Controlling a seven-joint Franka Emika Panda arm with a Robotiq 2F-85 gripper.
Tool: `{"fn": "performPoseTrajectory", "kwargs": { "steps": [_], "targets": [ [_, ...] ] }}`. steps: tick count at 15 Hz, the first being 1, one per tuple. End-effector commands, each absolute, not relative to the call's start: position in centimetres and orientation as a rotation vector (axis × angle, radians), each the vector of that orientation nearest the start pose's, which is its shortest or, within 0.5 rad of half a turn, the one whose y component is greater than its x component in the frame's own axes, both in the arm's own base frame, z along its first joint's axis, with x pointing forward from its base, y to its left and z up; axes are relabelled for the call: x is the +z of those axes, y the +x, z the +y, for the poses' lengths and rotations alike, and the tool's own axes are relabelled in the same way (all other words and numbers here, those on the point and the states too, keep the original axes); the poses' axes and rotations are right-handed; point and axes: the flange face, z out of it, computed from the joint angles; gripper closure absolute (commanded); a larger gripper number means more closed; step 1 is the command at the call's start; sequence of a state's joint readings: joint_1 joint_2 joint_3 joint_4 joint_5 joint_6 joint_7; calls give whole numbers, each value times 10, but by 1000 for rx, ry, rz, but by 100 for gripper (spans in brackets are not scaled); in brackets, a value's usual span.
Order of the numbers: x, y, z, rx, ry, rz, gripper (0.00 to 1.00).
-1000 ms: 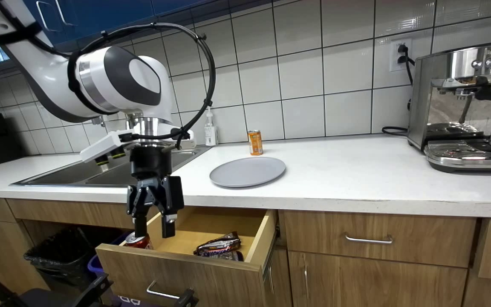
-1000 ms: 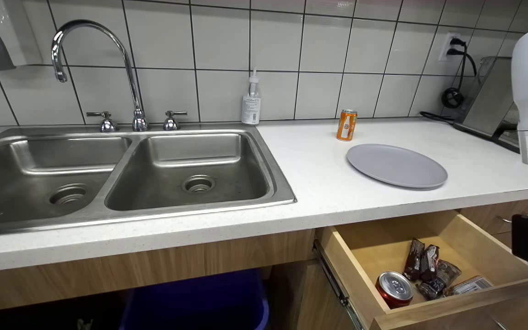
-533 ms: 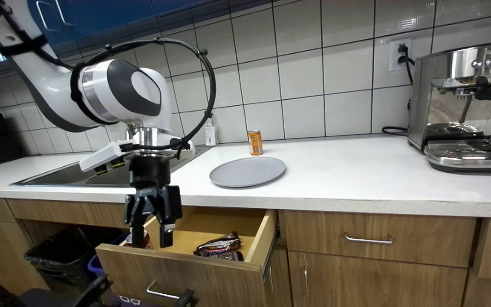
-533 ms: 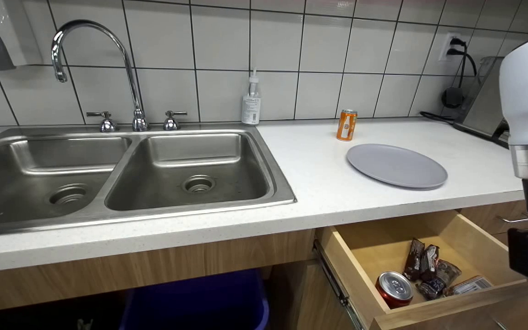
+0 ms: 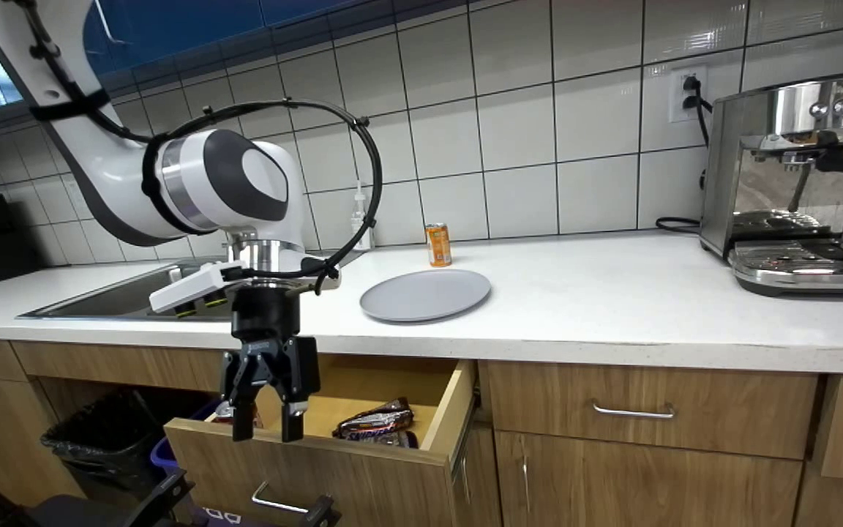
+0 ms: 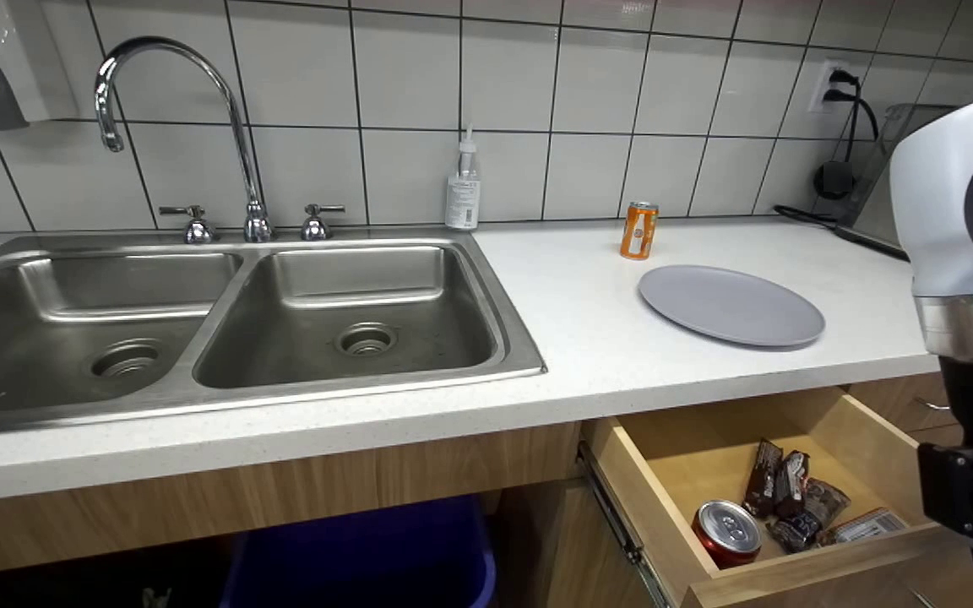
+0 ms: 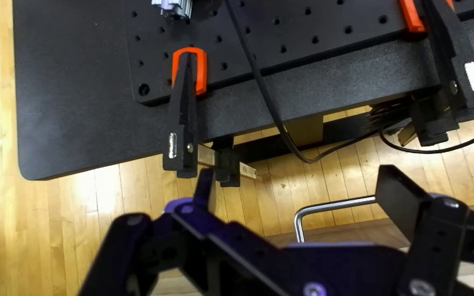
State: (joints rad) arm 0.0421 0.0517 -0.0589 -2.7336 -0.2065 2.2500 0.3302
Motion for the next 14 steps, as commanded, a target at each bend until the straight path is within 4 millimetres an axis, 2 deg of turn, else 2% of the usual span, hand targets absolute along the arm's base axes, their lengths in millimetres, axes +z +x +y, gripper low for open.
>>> {"fn": "performPoseTrajectory", "kwargs": {
  "steps": [1,14],
  "targets": [
    [164,344,-12,858,-3241,244,0],
    [127,371,-18,957,-3272,173,0]
  ]
}}
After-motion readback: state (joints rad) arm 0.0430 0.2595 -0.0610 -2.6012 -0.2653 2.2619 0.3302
